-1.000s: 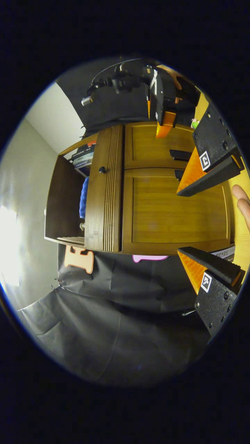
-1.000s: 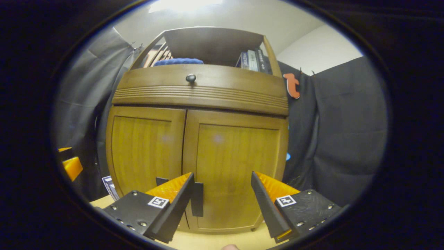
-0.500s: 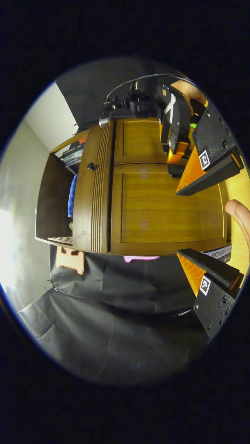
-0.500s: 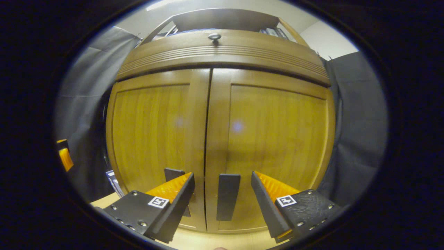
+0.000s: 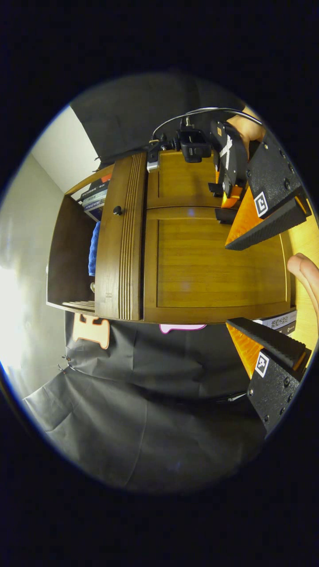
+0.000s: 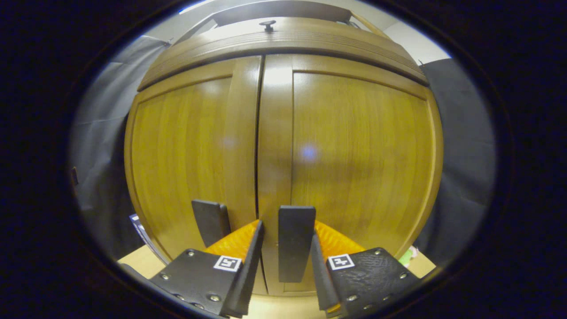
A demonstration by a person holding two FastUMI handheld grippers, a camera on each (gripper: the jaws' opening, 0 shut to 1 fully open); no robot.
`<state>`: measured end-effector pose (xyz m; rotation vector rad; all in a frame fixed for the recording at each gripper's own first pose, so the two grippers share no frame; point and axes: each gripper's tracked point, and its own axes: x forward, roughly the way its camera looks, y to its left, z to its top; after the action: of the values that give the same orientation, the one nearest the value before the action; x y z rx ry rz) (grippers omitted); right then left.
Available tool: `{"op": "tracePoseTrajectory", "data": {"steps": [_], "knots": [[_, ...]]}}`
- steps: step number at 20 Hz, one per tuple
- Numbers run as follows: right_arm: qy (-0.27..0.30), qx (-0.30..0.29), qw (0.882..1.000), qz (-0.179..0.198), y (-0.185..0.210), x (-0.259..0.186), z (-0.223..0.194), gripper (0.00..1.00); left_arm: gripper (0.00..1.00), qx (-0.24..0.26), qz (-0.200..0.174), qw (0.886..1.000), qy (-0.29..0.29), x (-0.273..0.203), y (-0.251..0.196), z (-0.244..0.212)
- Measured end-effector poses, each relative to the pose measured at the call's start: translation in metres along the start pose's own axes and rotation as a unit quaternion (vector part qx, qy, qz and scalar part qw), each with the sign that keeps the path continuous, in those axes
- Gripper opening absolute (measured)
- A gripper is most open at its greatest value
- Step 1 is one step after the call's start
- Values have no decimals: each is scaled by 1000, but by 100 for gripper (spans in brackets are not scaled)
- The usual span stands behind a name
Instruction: Open the right door of the double-door shoe cabinet with the right hand, and open the left door with the left hand.
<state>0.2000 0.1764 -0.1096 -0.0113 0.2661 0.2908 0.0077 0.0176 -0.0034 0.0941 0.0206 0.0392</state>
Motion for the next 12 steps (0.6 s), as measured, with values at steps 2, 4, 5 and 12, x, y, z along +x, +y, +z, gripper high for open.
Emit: {"op": "tracePoseTrajectory", "data": {"steps": [2,4,5,12], "knots": [[12,-12,1000,-4,0,2,-5,55,92,-1,0,1000,2,3,1,-5],[22,13,1000,-6,-1,2,-7,57,92,-2,0,1000,2,4,0,-7],[24,17,999,-14,-5,2,-8,57,92,-1,0,1000,2,5,1,-7],[5,29,999,24,-8,3,-12,27,92,7,14,1000,5,12,9,-11]]}}
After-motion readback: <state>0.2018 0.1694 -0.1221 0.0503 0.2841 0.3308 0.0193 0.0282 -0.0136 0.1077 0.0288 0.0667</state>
